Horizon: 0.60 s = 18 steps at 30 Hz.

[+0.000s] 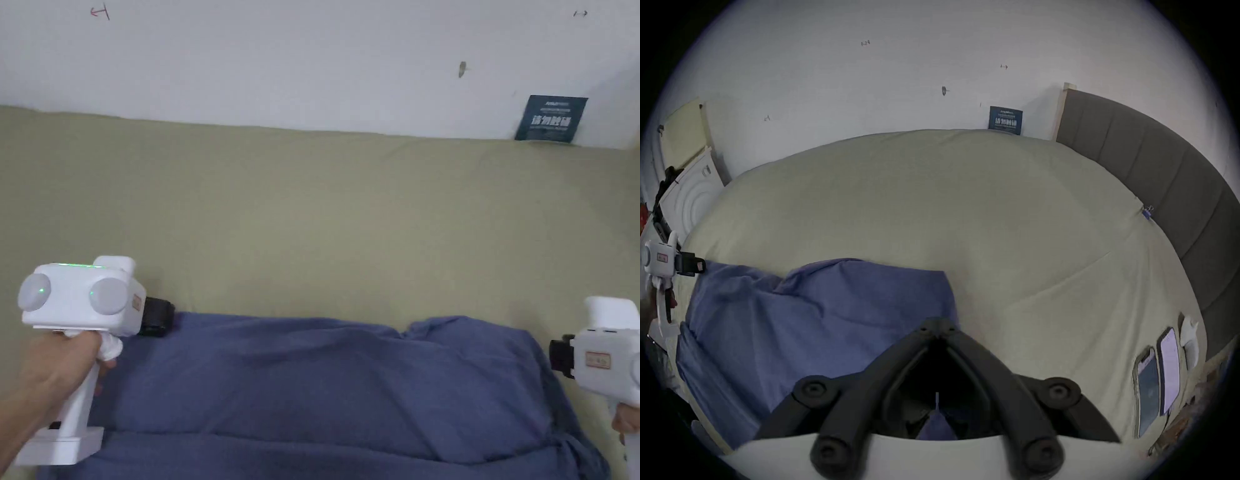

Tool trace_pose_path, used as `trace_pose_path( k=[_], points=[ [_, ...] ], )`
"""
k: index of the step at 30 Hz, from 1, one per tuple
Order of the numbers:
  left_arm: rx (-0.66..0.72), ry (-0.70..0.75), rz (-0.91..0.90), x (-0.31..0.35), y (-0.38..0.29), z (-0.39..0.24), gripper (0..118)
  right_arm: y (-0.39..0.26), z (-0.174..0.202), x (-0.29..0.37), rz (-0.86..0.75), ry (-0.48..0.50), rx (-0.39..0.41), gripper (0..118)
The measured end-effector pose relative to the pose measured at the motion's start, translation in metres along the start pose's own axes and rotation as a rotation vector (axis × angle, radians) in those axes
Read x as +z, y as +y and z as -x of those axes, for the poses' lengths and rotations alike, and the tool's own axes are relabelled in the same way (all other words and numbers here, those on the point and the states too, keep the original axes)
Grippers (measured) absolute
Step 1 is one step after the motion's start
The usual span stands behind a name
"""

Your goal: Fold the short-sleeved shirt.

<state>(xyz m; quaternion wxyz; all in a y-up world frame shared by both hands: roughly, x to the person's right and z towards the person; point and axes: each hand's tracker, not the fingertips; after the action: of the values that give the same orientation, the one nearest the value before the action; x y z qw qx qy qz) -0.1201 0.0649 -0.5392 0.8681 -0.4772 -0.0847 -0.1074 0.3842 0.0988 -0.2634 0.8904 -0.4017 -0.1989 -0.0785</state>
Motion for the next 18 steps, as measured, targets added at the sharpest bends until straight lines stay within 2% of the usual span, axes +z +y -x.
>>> trace_pose_path(
  k=[2, 3, 4, 6, 7, 8, 10, 11, 13, 14, 16, 17, 18],
  points=[
    [-0.001, -0.037, -0.027, 0.009, -0.002, -0.001, 100, 0.004, 0.0, -0.005, 0.008, -0.008, 0.009, 0],
    [0.003, -0.095, -0.024, 0.013, -0.004, -0.003, 86, 0.007, -0.006, -0.013, 0.014, -0.01, 0.012, 0],
    [0.007, -0.13, -0.018, 0.017, -0.004, -0.003, 59, 0.01, -0.007, -0.015, 0.018, -0.011, 0.015, 0],
    [-0.079, -0.069, -0.04, 0.021, -0.007, -0.011, 15, 0.016, -0.008, -0.022, 0.025, -0.01, 0.014, 0],
    [-0.076, -0.092, -0.027, 0.02, -0.007, -0.011, 5, 0.019, -0.009, -0.027, 0.038, -0.014, 0.008, 6],
    [-0.074, -0.073, -0.026, 0.019, -0.007, -0.011, 5, 0.022, -0.01, -0.032, 0.056, -0.022, 0.002, 30],
    [-0.067, -0.07, -0.026, 0.017, -0.008, -0.012, 5, 0.024, -0.01, -0.051, 0.165, -0.016, 0.003, 118],
    [-0.062, -0.069, -0.024, 0.016, -0.009, -0.012, 5, 0.017, -0.009, -0.056, 0.118, -0.023, 0.004, 111],
    [-0.057, -0.067, -0.023, 0.012, -0.008, -0.009, 5, 0.013, -0.01, -0.075, 0.167, -0.055, 0.042, 97],
    [-0.049, -0.067, -0.023, 0.011, -0.008, -0.009, 5, 0.008, -0.011, -0.082, 0.184, -0.033, 0.04, 93],
    [-0.03, -0.07, -0.026, 0.011, -0.008, -0.007, 5, 0.02, -0.01, -0.066, 0.175, 0.004, 0.027, 80],
    [-0.024, -0.072, -0.03, 0.012, -0.009, -0.006, 5, 0.023, -0.011, -0.061, 0.175, 0.004, 0.012, 66],
    [-0.025, -0.072, -0.032, 0.013, -0.01, -0.004, 5, 0.025, -0.012, -0.055, 0.156, 0.016, 0.001, 35]
  ],
)
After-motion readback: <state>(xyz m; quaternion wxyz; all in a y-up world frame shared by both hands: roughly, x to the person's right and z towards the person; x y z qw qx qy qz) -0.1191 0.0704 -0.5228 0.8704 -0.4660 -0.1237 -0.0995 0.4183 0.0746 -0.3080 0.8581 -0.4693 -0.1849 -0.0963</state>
